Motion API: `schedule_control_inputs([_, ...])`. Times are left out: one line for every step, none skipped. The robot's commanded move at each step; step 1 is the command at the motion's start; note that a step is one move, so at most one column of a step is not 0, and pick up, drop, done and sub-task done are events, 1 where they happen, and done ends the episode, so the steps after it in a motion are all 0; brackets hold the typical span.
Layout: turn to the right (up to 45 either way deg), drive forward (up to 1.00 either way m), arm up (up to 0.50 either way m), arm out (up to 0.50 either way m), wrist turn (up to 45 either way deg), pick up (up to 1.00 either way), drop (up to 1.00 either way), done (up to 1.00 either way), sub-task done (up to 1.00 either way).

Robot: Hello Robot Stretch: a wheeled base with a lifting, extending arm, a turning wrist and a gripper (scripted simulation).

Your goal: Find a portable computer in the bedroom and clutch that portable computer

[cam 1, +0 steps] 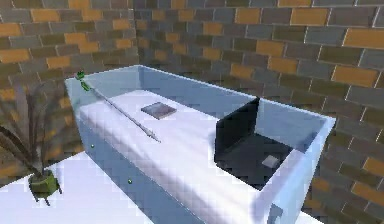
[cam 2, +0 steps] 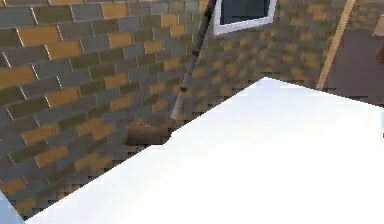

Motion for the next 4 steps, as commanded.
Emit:
schedule_control_inputs([0.0, 0.35, 0.00, 0.00, 0.0, 0.00, 0.00, 0.00, 0.00])
schedule_control_inputs([-45.0, 0.00, 0.00, 0.00, 0.0, 0.00, 0.00, 0.00, 0.00])
schedule_control_inputs([-15.0, 0.00, 0.00, 0.00, 0.0, 0.00, 0.00, 0.00, 0.00])
schedule_control_inputs([0.0, 0.00, 0.50, 0.00, 0.0, 0.00, 0.00, 0.00, 0.00])
